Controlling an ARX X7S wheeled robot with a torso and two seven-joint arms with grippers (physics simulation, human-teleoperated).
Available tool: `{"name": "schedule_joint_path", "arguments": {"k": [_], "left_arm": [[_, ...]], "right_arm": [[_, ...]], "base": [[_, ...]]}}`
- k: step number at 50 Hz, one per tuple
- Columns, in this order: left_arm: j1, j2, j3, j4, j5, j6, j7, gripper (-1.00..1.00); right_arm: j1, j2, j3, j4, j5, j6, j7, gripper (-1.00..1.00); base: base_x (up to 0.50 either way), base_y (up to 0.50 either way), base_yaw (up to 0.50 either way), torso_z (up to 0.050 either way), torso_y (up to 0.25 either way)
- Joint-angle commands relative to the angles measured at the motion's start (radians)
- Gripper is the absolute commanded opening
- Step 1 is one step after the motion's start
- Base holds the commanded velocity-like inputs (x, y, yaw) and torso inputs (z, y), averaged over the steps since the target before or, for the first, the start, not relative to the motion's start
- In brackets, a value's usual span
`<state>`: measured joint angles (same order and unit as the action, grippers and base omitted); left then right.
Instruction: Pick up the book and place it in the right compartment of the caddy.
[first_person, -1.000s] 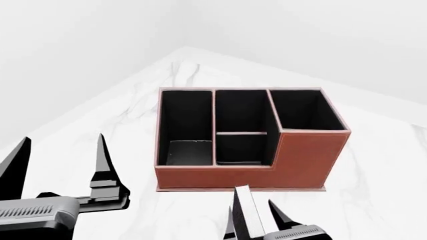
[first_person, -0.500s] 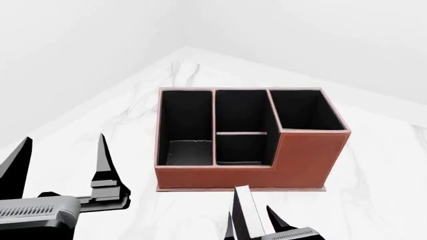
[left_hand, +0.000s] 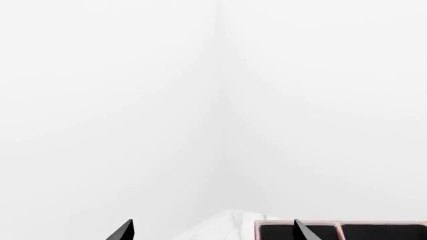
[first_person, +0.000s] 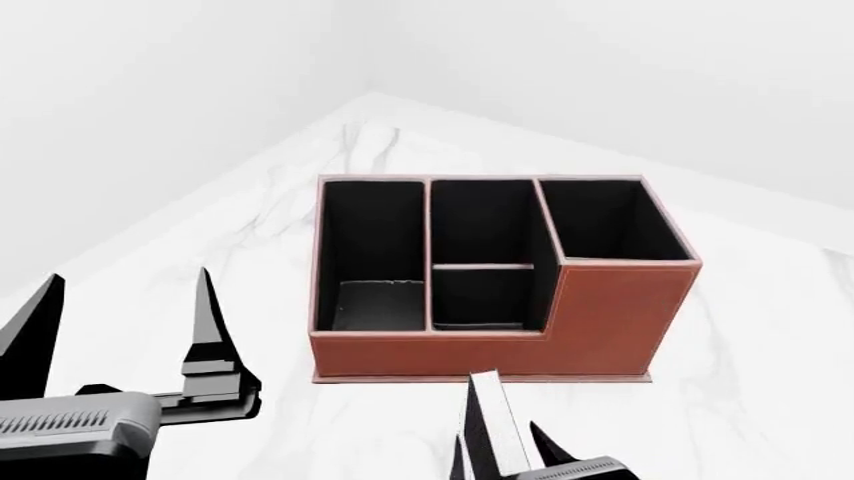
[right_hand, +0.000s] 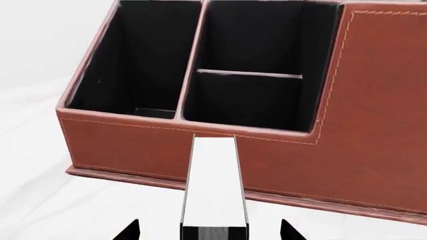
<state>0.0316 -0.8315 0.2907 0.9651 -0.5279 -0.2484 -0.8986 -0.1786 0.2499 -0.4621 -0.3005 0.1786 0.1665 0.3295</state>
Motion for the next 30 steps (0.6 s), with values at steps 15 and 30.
{"name": "schedule_joint_path", "arguments": {"k": [15, 30], "left_arm": [[-0.005, -0.003, 0.006, -0.005, -0.002, 0.002, -0.004, 1.0], [-0.009, -0.005, 0.01, -0.008, -0.005, 0.003, -0.005, 1.0]], "right_arm": [[0.005, 0.012, -0.017, -0.015, -0.004, 0.02, 0.016, -1.0], [0.01, 0.035, -0.009, -0.109, 0.004, 0.057, 0.032, -1.0]], "base": [[0.0, 0.0, 0.0, 0.0, 0.0], [0.0, 0.0, 0.0, 0.0, 0.0]]}}
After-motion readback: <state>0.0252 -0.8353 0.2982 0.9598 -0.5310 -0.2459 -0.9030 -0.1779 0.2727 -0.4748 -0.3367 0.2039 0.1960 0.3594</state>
